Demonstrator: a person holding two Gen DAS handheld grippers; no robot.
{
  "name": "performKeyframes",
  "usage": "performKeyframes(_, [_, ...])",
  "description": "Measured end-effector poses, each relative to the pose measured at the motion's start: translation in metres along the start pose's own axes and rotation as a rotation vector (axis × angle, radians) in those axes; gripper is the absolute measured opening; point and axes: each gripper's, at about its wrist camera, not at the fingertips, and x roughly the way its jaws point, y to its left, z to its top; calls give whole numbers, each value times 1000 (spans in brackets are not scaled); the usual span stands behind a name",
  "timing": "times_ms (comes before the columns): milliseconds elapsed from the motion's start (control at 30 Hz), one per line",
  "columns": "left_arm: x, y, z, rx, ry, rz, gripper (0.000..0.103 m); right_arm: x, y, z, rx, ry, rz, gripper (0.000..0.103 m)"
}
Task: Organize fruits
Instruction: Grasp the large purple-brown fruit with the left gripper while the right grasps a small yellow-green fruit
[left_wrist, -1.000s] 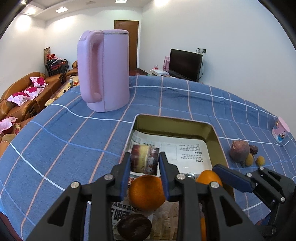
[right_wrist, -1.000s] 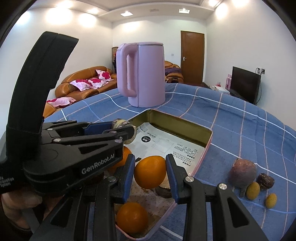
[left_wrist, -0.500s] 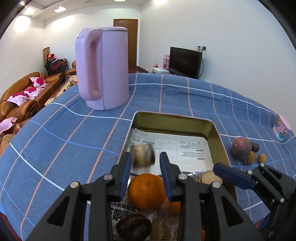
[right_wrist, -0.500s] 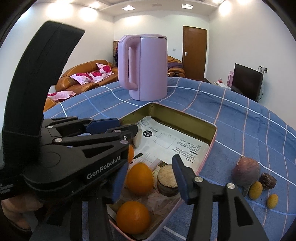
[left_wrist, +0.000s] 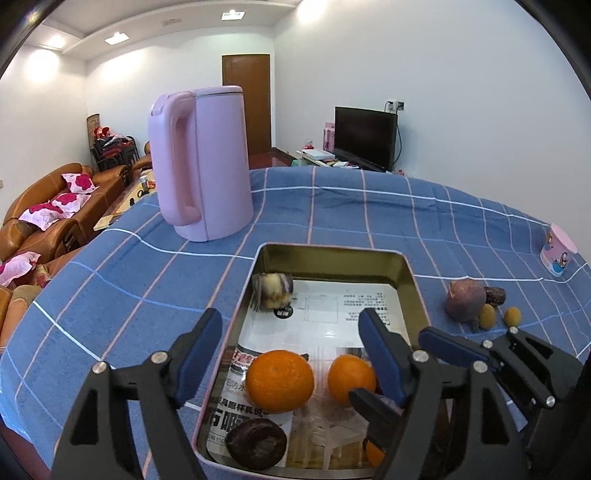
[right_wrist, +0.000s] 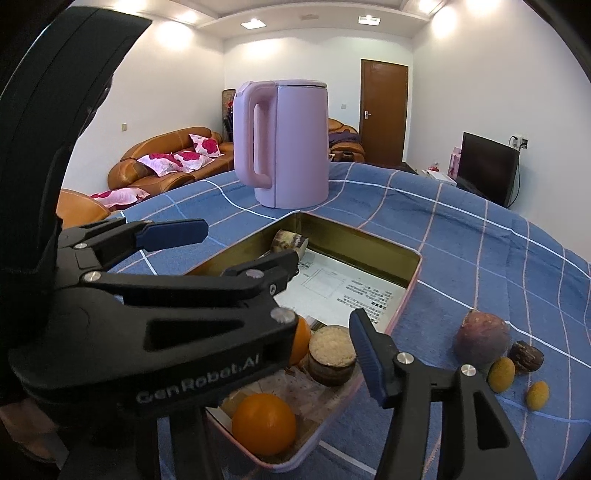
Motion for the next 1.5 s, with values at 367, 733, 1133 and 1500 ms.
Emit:
performKeyframes(367, [-13, -18, 7, 5, -24, -19, 80, -34, -27, -7, 27, -50, -56, 59])
performKeyframes(733, [-6, -84, 3, 104, -18, -68, 82, -87, -134, -43, 189, -37, -303, 59])
performKeyframes(1133, [14, -140, -3, 183, 8, -78, 82, -59, -174, -44, 247, 77, -309, 59])
performKeyframes(1500, [30, -152, 1, 192, 21, -74, 81, -48, -183, -48, 283, 122, -306, 58])
